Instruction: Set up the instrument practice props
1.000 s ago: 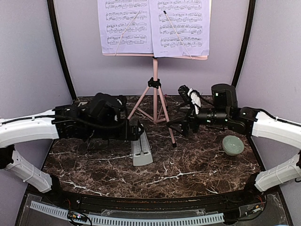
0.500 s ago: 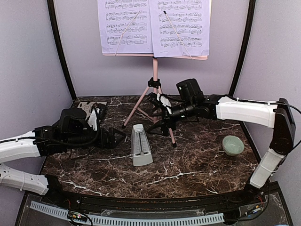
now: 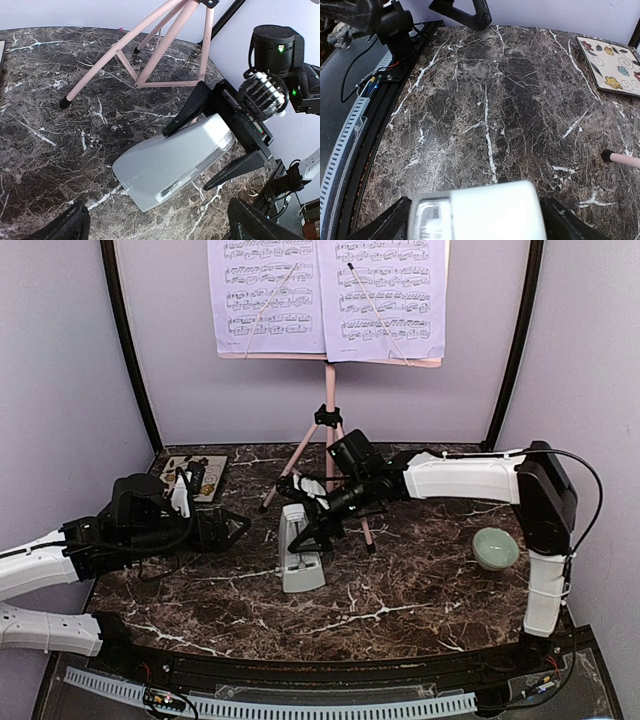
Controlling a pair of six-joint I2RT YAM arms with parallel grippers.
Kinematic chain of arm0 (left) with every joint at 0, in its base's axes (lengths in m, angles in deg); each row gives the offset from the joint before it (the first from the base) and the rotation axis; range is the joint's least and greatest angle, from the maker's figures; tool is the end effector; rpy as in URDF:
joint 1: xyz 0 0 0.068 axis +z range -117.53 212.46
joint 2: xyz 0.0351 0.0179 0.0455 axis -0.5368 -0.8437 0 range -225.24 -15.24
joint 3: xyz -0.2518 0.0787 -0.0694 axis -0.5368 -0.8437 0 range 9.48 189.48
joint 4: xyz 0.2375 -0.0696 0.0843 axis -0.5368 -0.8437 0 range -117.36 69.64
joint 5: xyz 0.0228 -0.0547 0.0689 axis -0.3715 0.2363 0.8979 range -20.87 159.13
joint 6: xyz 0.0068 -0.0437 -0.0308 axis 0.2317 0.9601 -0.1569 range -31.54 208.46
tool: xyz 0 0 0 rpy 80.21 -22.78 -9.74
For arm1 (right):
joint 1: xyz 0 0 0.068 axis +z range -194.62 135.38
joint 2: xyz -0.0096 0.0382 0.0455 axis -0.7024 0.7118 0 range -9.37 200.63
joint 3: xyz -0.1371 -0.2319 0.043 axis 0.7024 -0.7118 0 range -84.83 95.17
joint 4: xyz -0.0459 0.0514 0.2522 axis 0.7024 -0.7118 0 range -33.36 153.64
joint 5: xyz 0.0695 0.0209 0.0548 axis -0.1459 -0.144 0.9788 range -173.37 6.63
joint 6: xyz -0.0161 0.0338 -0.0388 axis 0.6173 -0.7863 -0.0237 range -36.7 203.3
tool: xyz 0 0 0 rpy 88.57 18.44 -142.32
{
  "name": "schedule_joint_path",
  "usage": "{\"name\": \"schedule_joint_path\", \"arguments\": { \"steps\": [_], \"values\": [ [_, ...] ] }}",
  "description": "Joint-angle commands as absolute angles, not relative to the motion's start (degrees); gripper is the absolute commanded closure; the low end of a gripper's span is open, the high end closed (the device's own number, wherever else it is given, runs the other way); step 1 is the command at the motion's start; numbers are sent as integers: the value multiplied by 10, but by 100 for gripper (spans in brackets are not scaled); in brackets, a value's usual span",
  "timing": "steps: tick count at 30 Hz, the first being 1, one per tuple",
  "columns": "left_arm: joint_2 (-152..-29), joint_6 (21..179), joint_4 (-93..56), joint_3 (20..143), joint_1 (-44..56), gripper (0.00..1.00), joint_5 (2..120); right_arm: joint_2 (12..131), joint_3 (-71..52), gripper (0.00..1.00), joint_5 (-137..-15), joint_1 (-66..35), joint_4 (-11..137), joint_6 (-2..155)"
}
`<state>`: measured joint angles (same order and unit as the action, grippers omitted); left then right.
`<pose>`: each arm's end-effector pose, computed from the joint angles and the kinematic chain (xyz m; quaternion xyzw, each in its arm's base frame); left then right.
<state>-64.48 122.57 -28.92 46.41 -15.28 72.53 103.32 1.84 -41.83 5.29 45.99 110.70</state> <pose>0.1375 -0.1481 0.2808 0.0811 0.8192 -0.3531 0.4445 0.2660 0.3527 0.2340 -0.6458 0.5842 0.3916 0.2972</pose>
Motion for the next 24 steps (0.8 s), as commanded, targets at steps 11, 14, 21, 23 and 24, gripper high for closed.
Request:
{"name": "schedule_joint_path", "arguments": {
  "steps": [11, 14, 21, 23, 24],
  "values": [
    [-637, 1198, -256, 429, -140, 2, 719, 1017, -18, 57, -403, 58, 485, 1133],
    [-644, 1180, -243, 423, -140, 5, 689, 981, -43, 64, -398, 58, 511, 1116],
    [-695, 1105, -202, 421, -155, 18, 563, 845, -114, 76, -396, 68, 562, 1077],
    [-694, 1072, -180, 416, -183, 18, 557, 789, -137, 78, -403, 76, 578, 1067],
    [-692, 1053, -168, 414, -202, 18, 556, 767, -146, 79, -408, 79, 579, 1063]
  ]
}}
